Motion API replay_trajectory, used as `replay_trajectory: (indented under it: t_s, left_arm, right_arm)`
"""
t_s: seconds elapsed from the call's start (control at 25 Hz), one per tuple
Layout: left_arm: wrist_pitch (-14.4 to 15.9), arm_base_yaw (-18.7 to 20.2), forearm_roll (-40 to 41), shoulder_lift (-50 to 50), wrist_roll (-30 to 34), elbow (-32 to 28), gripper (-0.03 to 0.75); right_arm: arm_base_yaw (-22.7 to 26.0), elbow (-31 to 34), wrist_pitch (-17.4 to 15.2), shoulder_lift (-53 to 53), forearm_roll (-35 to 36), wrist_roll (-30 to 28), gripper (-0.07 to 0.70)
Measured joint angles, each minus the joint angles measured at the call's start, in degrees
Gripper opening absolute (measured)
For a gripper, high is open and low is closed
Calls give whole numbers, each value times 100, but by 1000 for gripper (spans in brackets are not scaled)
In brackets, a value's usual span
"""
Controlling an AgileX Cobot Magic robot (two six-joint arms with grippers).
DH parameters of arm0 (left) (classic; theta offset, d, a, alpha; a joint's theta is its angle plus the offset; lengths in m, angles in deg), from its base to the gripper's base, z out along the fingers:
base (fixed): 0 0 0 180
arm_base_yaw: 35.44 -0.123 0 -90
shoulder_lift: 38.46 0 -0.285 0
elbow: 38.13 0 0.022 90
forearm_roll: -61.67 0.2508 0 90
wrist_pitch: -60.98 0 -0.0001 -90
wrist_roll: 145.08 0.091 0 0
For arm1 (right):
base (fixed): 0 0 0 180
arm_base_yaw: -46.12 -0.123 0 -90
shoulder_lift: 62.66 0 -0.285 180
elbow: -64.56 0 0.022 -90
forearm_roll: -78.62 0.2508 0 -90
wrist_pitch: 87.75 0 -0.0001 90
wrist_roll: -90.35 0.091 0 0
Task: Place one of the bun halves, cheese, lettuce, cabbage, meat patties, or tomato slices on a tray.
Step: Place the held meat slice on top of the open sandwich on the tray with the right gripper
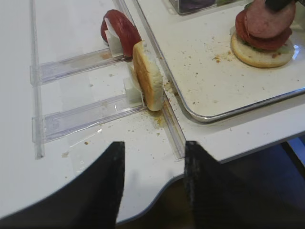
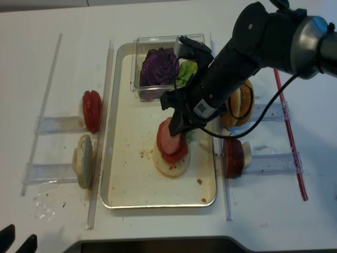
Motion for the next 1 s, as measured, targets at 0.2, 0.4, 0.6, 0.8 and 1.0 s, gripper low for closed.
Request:
replay_trajectory:
  t_s: [0.2,0.4,0.6,0.8,1.0]
  left_arm:
    - [0,0,0,0,0,0,284]
    - [0,0,0,0,0,0,284]
    - [0,0,0,0,0,0,284]
    - [0,0,0,0,0,0,284]
    - [0,0,0,0,0,0,284]
  right_arm:
    - [0,0,-65,0,-22,0,233]
    - [0,0,-119,0,-35,0,264]
    - [0,0,-119,0,-84,0,361]
    - [0,0,-119,0,-88,0,428]
    - [0,0,-119,0,-129,122,443]
